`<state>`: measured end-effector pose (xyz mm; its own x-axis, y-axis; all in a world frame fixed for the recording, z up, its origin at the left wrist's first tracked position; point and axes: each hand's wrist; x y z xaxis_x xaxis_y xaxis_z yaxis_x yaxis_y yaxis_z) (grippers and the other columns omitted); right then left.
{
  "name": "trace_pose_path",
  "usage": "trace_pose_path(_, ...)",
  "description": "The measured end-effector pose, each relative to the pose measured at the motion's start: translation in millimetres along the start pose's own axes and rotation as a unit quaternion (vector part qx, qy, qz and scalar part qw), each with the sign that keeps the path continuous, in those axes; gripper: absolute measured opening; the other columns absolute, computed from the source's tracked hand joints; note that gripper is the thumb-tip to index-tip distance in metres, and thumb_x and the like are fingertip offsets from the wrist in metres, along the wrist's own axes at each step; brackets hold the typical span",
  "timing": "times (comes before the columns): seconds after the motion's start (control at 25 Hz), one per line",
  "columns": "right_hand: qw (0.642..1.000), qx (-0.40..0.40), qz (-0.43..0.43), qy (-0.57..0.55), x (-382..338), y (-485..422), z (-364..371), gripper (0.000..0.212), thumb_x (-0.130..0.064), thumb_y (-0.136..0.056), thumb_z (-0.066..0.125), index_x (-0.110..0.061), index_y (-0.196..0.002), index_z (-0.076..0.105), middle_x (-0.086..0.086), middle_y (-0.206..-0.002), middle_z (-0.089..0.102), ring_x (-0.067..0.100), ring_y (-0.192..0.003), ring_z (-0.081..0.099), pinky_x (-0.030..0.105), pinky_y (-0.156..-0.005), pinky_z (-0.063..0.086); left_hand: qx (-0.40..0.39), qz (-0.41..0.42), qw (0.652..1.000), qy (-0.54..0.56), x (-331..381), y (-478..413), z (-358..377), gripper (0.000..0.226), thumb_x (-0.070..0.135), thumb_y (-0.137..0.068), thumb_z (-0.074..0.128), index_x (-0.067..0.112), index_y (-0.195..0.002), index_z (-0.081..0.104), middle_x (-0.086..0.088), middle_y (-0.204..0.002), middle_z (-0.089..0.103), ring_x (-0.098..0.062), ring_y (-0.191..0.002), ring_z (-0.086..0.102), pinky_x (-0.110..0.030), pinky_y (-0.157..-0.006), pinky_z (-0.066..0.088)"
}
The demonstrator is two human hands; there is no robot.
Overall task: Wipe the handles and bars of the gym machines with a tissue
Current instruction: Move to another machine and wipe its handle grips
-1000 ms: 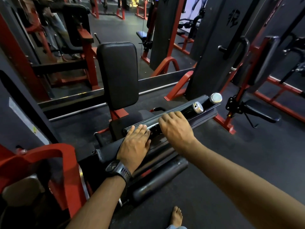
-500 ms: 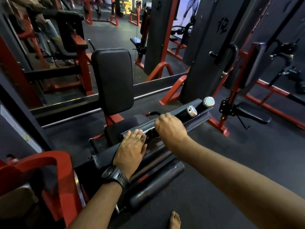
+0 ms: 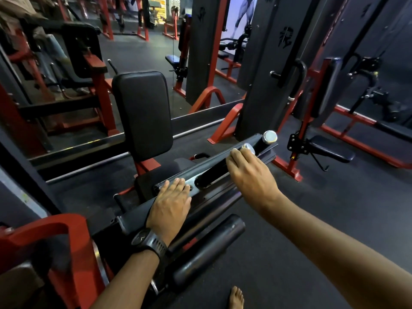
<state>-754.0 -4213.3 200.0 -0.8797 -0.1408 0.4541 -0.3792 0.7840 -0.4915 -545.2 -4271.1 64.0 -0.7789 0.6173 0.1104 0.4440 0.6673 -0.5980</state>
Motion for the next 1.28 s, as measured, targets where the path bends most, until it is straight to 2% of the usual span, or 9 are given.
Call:
trace_pose_path(0.08, 0.994, 0.052, 0.059, -0.080, -5, 24, 9, 0.030, -0.001, -0.091, 0.047, 0.002, -0.113, 0.067, 0.016, -0.117, 0.064, 0.028, -0.108, 0.057, 0.039, -0.100, 0.050, -0.001, 0.004, 1.000, -0.001, -1, 2, 1, 0.036, 0.025, -0.094, 0.053, 0.004, -0.118, 0.069, -0.014, -0.124, 0.067, -0.026, -0.120, 0.062, -0.046, -0.107, 0.043)
trace_pose_path(0.16, 0.922, 0.111, 0.247, -0.276, -23, 40, 15, 0.028, -0.001, -0.094, 0.051, -0.005, -0.114, 0.070, 0.007, -0.116, 0.066, 0.018, -0.107, 0.059, 0.036, -0.094, 0.053, -0.003, 0.001, 1.000, -0.004, 0, 2, 0, 0.037, 0.025, -0.090, 0.056, 0.003, -0.118, 0.069, -0.014, -0.123, 0.067, -0.026, -0.120, 0.062, -0.047, -0.106, 0.044)
trace_pose_path(0.2, 0.841, 0.150, 0.358, -0.377, -36, 41, 15, 0.024, -0.004, -0.095, 0.056, -0.010, -0.113, 0.070, 0.000, -0.112, 0.067, 0.012, -0.104, 0.061, 0.033, -0.092, 0.053, -0.001, 0.001, 1.000, -0.005, 1, 1, -1, 0.036, 0.025, -0.092, 0.055, 0.003, -0.118, 0.069, -0.014, -0.123, 0.067, -0.026, -0.119, 0.062, -0.048, -0.106, 0.045)
trace_pose_path(0.32, 0.486, 0.224, 0.628, -0.565, -63, 6, 17, 0.014, -0.016, -0.098, 0.061, -0.017, -0.111, 0.067, -0.003, -0.105, 0.070, 0.008, -0.098, 0.065, 0.032, -0.093, 0.055, 0.000, 0.005, 1.000, -0.003, 2, -1, -3, 0.045, 0.029, -0.095, 0.039, 0.003, -0.116, 0.070, -0.015, -0.121, 0.068, -0.027, -0.117, 0.063, -0.049, -0.103, 0.047)
trace_pose_path(0.4, 0.384, 0.236, 0.672, -0.588, -66, -14, 24, 0.017, -0.017, -0.100, 0.059, -0.011, -0.114, 0.064, 0.005, -0.107, 0.069, 0.010, -0.093, 0.064, 0.031, -0.093, 0.055, -0.002, 0.008, 1.000, 0.001, 1, 0, -4, 0.048, 0.029, -0.093, 0.036, 0.003, -0.116, 0.070, -0.015, -0.120, 0.068, -0.028, -0.117, 0.063, -0.051, -0.102, 0.048)
trace_pose_path(0.52, 0.404, 0.217, 0.669, -0.584, -74, -17, 35, 0.013, -0.019, -0.100, 0.059, -0.012, -0.110, 0.063, 0.001, -0.099, 0.068, 0.006, -0.086, 0.062, 0.025, -0.086, 0.055, -0.024, 0.006, 1.000, -0.006, 3, 5, -6, 0.041, 0.025, -0.094, 0.044, 0.003, -0.120, 0.068, -0.015, -0.124, 0.066, -0.027, -0.120, 0.061, -0.051, -0.104, 0.046)
trace_pose_path(0.68, 0.506, 0.050, 0.649, -0.565, -103, -3, 55, 0.011, -0.017, -0.099, 0.059, -0.019, -0.109, 0.062, -0.010, -0.092, 0.065, 0.000, -0.082, 0.060, 0.022, -0.084, 0.051, -0.056, -0.015, 0.998, 0.004, 5, 8, -10, 0.046, 0.013, -0.081, 0.078, 0.004, -0.124, 0.065, -0.014, -0.130, 0.063, -0.027, -0.125, 0.058, -0.049, -0.110, 0.038)
trace_pose_path(0.92, 0.632, -0.028, 0.534, -0.561, -89, 25, 65, 0.009, -0.014, -0.092, 0.067, -0.018, -0.100, 0.069, -0.010, -0.090, 0.068, -0.008, -0.080, 0.059, 0.001, -0.071, 0.042, -0.074, -0.067, 0.993, 0.057, 23, 17, -16, 0.044, 0.010, -0.085, 0.070, 0.003, -0.128, 0.063, -0.016, -0.136, 0.058, -0.029, -0.132, 0.051, -0.046, -0.114, 0.027)
trace_pose_path(1.28, 0.604, -0.024, 0.542, -0.584, 9, 119, 89, 0.008, -0.021, -0.096, 0.061, -0.019, -0.097, 0.069, -0.004, -0.091, 0.071, 0.013, -0.090, 0.065, 0.035, -0.087, 0.053, -0.129, -0.052, 0.987, 0.085, 125, 4, 3, 0.049, 0.029, -0.088, 0.041, 0.004, -0.119, 0.069, -0.012, -0.123, 0.068, -0.023, -0.118, 0.063, -0.043, -0.106, 0.037)
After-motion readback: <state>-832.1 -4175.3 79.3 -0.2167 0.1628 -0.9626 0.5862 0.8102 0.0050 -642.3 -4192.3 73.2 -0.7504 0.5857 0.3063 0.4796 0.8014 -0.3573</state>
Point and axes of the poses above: each hand's wrist, its own y-axis away from the middle knuckle, its own z-axis out of the palm, x = y × z
